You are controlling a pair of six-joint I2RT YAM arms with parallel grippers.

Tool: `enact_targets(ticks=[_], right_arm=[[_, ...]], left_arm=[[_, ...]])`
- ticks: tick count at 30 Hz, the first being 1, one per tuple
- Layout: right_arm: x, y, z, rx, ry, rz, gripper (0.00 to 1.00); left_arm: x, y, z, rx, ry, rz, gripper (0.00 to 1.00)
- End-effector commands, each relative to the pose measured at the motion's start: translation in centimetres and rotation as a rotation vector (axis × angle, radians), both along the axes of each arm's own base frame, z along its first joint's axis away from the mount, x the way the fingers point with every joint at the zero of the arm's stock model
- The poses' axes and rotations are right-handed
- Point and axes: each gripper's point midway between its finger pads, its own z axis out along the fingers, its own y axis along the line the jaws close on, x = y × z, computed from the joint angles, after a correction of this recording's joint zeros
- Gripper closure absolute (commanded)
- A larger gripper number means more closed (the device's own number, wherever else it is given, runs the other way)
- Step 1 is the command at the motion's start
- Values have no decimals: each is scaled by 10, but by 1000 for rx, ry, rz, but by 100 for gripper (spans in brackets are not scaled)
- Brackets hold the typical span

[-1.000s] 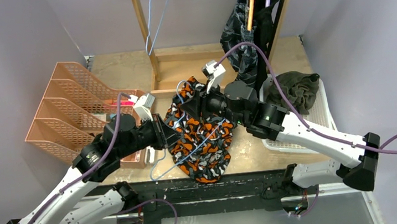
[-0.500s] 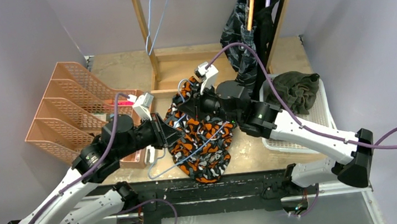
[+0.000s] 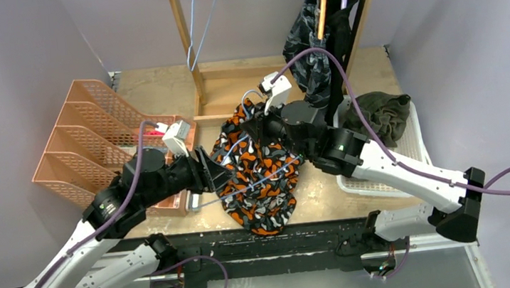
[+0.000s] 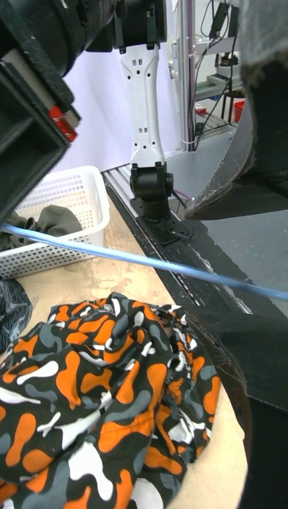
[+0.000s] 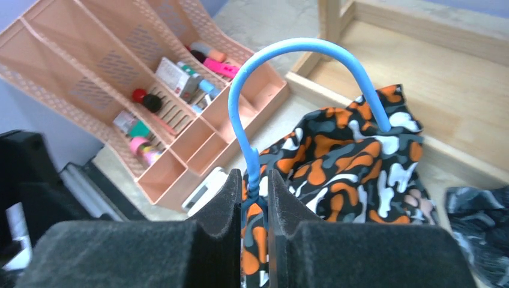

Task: Remove the shorts from the hanger
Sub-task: Place the hanger on the clothes rod.

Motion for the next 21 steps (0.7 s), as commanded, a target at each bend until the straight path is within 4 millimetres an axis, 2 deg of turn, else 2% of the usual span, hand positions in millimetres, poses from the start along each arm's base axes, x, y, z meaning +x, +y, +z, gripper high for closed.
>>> enact_targets(ticks=[1,6,12,15,21], right_arm=[[23,-24,28,-66,-101,-145,100],[25,-27,41,-102,-149,-141,100],[26,-25,55,-102,-187,-123,100],[24,-22,55,-98,-185,-107,100],[18,-17,57,-74,-188,-59,100]], left_arm=[[-8,25,6,92,-38,17,45],[-21,44,-10,180,-1,15,44],[-27,66,-14,219,-1,63,47],[-27,66,-10,213,-9,67,57],[-18,59,-4,192,-30,78,55]])
